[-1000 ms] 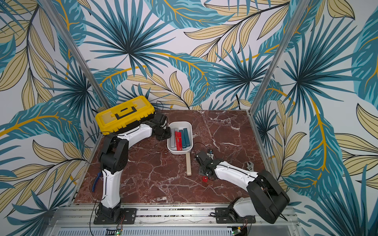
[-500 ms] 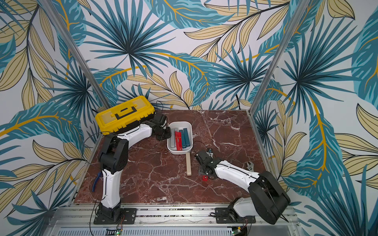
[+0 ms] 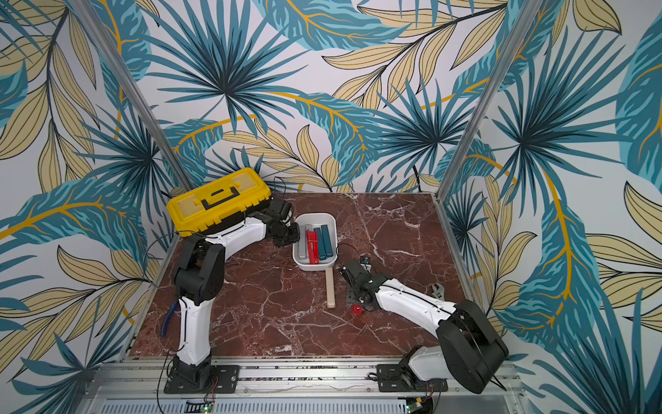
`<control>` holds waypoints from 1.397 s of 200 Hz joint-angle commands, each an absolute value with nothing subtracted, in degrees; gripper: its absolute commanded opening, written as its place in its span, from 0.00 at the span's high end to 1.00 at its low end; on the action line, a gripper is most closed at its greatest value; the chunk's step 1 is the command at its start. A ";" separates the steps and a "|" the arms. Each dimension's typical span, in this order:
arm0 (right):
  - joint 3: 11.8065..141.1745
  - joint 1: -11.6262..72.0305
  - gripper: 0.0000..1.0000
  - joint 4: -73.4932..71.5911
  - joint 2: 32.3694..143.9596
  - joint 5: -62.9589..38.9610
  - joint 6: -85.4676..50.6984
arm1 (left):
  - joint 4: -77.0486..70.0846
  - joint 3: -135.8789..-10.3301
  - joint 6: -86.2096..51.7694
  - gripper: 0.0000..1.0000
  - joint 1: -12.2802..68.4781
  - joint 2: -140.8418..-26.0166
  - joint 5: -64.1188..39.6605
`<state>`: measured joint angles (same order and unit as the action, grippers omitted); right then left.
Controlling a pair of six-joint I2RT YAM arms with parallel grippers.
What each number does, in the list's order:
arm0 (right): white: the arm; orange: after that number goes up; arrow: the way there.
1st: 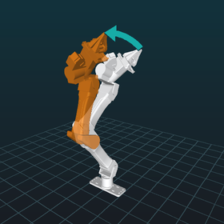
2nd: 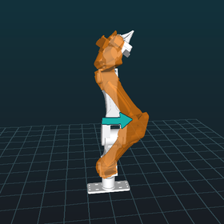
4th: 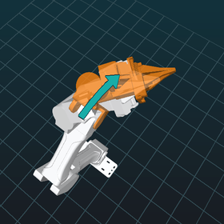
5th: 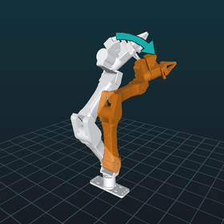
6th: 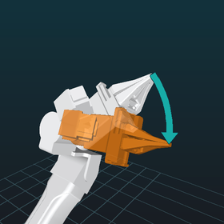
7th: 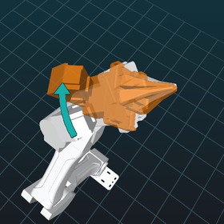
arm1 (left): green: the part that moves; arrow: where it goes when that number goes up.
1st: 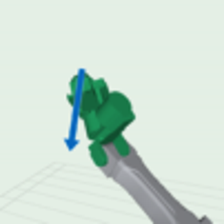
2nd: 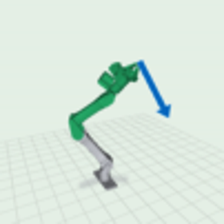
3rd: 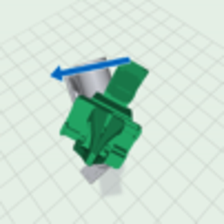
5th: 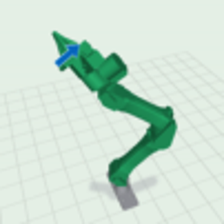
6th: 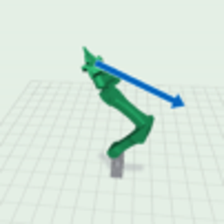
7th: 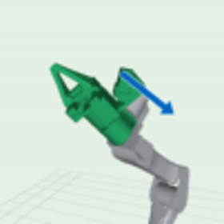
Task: Put the pruning pliers into the storage box
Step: Pick up the pruning pliers from the center of the board, then place the pruning pliers in the storage box.
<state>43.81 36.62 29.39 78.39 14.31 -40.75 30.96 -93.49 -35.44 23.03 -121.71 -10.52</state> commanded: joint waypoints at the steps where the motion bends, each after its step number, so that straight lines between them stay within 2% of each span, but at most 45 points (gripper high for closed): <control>1: 47.19 36.74 0.70 31.02 77.91 15.04 -38.30 | 25.62 -93.26 -36.07 1.00 22.69 -117.92 -13.59; 165: 75.22 36.64 0.70 31.56 97.31 13.38 -25.59 | 25.55 -92.64 -36.03 1.00 23.62 -116.99 -15.20; 279: 97.77 31.50 0.70 34.08 116.34 6.37 -19.78 | 27.33 -94.47 -35.33 1.00 23.66 -116.47 -15.00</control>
